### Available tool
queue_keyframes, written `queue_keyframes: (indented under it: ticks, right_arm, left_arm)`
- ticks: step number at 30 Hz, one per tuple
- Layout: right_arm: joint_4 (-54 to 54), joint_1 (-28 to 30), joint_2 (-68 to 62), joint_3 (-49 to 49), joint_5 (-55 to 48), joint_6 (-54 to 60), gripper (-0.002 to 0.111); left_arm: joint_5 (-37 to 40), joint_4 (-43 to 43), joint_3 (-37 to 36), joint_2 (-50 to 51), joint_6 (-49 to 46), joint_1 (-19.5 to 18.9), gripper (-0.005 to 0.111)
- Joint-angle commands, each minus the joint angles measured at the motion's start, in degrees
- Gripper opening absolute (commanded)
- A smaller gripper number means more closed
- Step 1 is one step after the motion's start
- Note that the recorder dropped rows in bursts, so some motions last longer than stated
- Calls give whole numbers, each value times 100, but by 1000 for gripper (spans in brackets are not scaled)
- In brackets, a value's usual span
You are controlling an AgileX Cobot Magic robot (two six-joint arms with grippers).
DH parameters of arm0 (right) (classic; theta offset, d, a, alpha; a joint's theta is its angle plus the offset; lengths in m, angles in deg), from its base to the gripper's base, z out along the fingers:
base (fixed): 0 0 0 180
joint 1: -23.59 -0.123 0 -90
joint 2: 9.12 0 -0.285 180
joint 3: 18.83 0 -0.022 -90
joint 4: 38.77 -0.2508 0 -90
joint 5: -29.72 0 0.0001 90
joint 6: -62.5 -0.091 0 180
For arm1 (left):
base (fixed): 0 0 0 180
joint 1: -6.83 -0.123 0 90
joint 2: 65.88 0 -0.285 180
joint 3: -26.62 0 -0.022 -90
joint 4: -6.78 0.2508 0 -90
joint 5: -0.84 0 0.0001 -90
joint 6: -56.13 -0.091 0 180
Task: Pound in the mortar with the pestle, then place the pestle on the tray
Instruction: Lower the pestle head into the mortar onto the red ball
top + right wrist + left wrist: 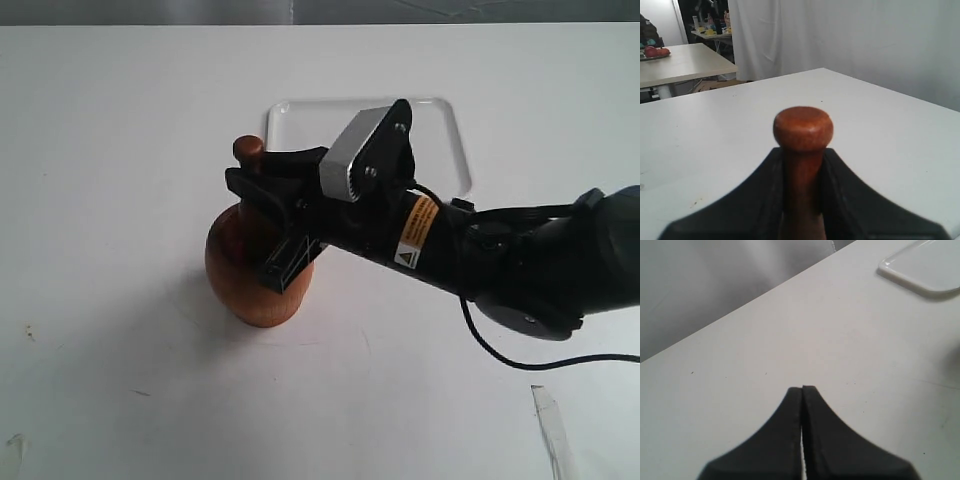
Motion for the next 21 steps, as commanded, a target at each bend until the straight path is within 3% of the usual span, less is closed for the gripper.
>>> queue_keyframes:
  ticks: [1, 5, 8, 16, 21]
  right_arm:
    - [124, -6, 552, 46, -135, 259, 0]
    - [225, -6, 1674, -215, -1305, 287, 0]
    - [249, -6, 1892, -264, -1452, 111, 0]
    - [685, -42, 781, -264, -1220, -540, 0]
    - [278, -174, -246, -264, -756, -314, 0]
  left_arm:
    - [-17, -42, -3, -7, 47, 44, 0]
    - [-17, -42, -3, -7, 47, 44, 0]
    - [-17, -42, -3, -7, 47, 44, 0]
    - [-17, -42, -3, -7, 47, 44, 0]
    - [-17, -42, -3, -7, 47, 44, 0]
